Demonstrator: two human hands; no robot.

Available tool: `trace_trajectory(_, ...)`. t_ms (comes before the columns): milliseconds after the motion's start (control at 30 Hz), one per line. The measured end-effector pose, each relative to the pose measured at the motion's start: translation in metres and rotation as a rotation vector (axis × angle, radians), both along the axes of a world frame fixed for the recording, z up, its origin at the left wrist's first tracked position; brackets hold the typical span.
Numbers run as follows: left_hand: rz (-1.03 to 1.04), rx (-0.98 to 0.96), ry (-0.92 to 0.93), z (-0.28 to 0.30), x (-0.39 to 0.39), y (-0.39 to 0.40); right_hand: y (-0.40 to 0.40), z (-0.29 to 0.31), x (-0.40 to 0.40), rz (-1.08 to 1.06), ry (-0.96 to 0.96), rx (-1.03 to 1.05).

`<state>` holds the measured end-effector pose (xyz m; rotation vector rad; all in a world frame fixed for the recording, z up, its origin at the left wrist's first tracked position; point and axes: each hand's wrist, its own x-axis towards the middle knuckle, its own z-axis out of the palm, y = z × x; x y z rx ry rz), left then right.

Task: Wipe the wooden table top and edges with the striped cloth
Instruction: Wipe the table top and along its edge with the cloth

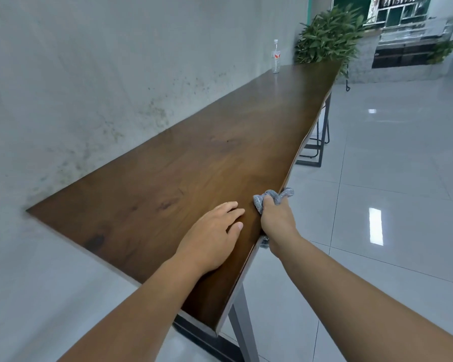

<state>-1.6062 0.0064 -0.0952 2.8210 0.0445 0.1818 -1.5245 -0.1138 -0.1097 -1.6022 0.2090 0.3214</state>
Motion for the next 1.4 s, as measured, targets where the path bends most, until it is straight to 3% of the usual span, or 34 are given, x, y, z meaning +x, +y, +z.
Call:
trace_trajectory(267,-0.003,-0.005,-0.001,-0.004,-0.019,0.003,0.005,-0.013,-0.064,0.074,-0.08,0.017)
trace_trajectory(633,0.001,-0.027,-0.014,-0.002,-0.023,0.001,0.004,0.007,-0.028,-0.032,-0.002,-0.021)
trace_trajectory(900,-0.062,-0.013,0.016,-0.004,-0.044,0.017,0.015,-0.014,-0.1,0.015,-0.048,-0.02)
trace_trajectory(1233,-0.082,-0.028,-0.027,-0.004,-0.043,0.016,0.015,-0.001,-0.068,-0.076,0.004,-0.05)
trace_trajectory(1400,-0.125,-0.021,-0.001,-0.003,-0.047,0.022,0.02,-0.005,-0.115,-0.074,-0.04,-0.041)
